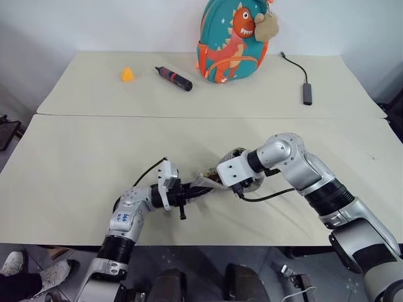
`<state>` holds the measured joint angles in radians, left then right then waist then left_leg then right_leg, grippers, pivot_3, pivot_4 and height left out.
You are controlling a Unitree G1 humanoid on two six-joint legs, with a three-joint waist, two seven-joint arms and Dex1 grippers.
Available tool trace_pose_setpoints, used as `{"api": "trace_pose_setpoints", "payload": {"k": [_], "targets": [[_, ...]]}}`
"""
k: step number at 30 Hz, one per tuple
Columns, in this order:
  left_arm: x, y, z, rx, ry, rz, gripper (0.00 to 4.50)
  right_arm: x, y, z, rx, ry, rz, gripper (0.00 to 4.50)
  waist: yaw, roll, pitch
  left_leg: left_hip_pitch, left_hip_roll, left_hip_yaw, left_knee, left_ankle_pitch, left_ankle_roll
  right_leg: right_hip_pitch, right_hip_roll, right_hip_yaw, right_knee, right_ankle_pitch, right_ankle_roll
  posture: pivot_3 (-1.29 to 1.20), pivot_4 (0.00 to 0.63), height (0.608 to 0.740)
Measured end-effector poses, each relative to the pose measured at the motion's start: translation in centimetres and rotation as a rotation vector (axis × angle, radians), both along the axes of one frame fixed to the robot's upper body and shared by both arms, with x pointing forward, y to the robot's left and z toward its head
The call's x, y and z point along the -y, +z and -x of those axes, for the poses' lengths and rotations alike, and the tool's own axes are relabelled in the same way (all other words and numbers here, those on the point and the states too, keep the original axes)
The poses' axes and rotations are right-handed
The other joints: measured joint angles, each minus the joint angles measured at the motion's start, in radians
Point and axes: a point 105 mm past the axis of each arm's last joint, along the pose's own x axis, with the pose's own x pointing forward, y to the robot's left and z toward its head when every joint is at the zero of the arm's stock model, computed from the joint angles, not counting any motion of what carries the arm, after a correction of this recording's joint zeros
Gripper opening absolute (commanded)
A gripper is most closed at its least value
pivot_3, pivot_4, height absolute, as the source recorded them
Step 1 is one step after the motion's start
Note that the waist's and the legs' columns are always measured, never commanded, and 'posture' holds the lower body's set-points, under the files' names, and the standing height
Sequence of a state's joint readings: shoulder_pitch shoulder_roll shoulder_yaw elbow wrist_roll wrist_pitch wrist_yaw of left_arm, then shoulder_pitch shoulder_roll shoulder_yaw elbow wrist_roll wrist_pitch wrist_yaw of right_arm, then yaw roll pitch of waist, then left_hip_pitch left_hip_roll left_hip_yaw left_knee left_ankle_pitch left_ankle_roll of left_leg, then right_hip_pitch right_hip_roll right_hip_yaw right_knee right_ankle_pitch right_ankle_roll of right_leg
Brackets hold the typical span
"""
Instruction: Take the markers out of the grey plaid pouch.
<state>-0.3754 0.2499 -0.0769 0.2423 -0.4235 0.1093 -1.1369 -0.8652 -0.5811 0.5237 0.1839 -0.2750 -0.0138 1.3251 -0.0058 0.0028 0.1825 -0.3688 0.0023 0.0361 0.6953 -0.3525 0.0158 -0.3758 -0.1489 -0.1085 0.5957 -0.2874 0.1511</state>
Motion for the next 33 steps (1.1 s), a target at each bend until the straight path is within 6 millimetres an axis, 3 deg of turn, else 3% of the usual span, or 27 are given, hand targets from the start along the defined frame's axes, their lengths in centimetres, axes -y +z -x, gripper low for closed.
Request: {"api": "trace_pose_setpoints", "payload": {"k": [21, 28, 33], "targets": [[0.0, 1.2, 0.3, -0.015, 0.015, 0.053, 0.00, 2.8, 2.8, 0.9, -0.023, 0.132, -0.273, 1.51, 0.004, 0.000, 0.001, -0.002, 0.000, 0.000, -0.002, 0.000, 0.000, -0.001, 0.000, -0.001, -0.002, 0.000, 0.000, 0.00, 0.150, 0.740], [-0.8, 1.5, 0.1, -0.150, 0.033, 0.129, 0.00, 4.8, 5.2, 1.2, -0.022, 0.162, -0.418, 1.51, 0.003, 0.000, 0.001, -0.002, 0.000, 0.000, -0.002, 0.000, 0.000, -0.001, 0.000, -0.001, -0.003, 0.000, 0.000, 0.00, 0.150, 0.740], [-0.9, 1.2, 0.3, -0.208, 0.017, 0.133, 0.00, 5.5, 4.6, 1.4, -0.101, 0.103, -0.515, 1.51, 0.003, 0.000, 0.001, -0.002, 0.000, 0.000, -0.002, 0.000, 0.000, -0.001, 0.000, -0.001, -0.003, 0.000, 0.000, 0.00, 0.150, 0.740]]}}
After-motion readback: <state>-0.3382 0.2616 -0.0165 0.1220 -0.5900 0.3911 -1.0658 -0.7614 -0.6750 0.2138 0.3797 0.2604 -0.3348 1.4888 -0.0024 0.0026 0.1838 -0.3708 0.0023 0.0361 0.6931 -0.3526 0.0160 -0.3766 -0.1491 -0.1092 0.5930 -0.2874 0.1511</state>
